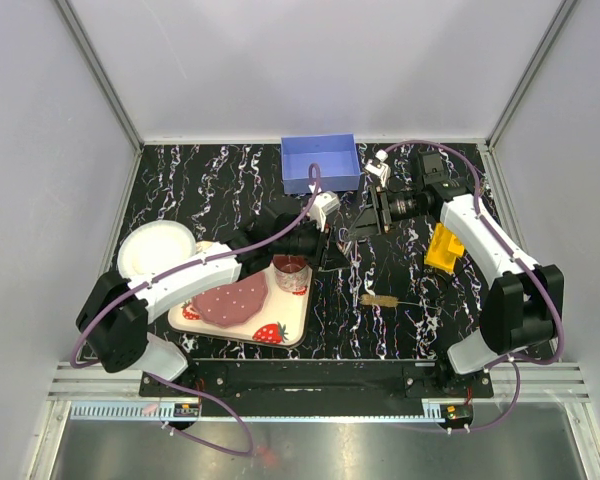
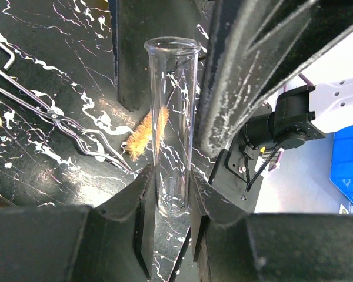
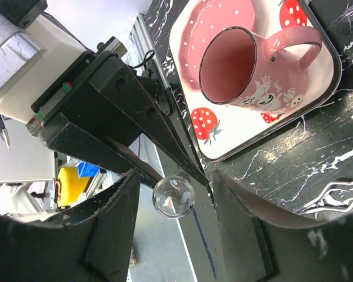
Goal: Organize the chemistry lab equipment
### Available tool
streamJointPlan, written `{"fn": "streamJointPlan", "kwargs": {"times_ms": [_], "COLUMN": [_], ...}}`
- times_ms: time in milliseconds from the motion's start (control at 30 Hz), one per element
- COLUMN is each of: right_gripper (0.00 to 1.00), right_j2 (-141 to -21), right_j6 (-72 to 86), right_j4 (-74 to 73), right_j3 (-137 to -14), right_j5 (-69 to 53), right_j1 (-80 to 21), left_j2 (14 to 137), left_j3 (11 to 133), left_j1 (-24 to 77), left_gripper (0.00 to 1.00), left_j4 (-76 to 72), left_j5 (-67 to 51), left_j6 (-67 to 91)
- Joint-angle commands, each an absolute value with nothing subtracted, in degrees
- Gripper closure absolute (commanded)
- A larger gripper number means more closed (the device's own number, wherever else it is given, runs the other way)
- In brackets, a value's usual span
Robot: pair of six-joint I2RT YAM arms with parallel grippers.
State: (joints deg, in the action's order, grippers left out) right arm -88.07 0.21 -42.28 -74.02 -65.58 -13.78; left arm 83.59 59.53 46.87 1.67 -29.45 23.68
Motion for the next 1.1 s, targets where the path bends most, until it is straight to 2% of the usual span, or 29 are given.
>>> {"fn": "streamJointPlan", "kwargs": {"times_ms": [0,67,200,233,300,333,433,467,533,567,800,1067], "right_gripper": [0.46,0.5,0.71,0.73,0.74,0.74,0.75,0.75,0.75,0.75,0.75,0.75], "right_j2": [-88.24,-88.24,-87.89,-87.8,-87.37,-87.02,-85.26,-84.21,-82.89,-81.84,-75.07,-70.22], "right_j6": [-0.35,-0.35,-0.7,-0.88,-2.27,-2.89,-5.62,-6.32,-7.82,-8.08,-9.4,-9.49], "right_j4": [-42.45,-42.45,-42.45,-42.54,-43.33,-43.77,-44.82,-45.17,-45.53,-45.88,-46.14,-45.88], "right_j3": [-76.47,-76.2,-76.11,-76.2,-76.46,-76.73,-76.38,-76.29,-76.11,-76.03,-75.15,-75.58], "right_j5": [-66.36,-66.45,-66.27,-65.49,-64.26,-62.42,-57.59,-56.52,-53.8,-53.27,-48.35,-33.68], "right_j1": [-13.97,-14.06,-13.98,-14.06,-14.06,-13.98,-13.98,-13.97,-13.28,-12.66,-2.12,11.49], "left_j2": [82.44,82.71,82.71,82.53,82.09,81.74,79.02,76.66,73.93,72.52,59.43,46.16], "left_j3": [60.47,60.29,60.56,60.64,60.91,60.91,59.33,57.85,56.43,55.21,52.73,49.93], "left_j1": [47.29,47.37,47.46,47.46,47.46,47.37,47.46,47.37,47.37,47.29,43.51,34.98], "left_gripper": [0.85,0.85,0.84,0.81,0.69,0.56,0.34,0.22,0.11,0.02,0.01,0.01], "left_j4": [-0.09,-0.09,-0.09,0.96,2.19,2.55,1.94,1.5,0.88,0.97,10.77,22.84], "left_j5": [-31.2,-31.03,-30.15,-29.71,-27.95,-27.34,-24.35,-22.17,-19.44,-16.55,-5.2,4.47], "left_j6": [22.06,22.06,22.15,22.15,22.15,22.15,21.97,21.97,21.89,21.54,15.57,6.52]}}
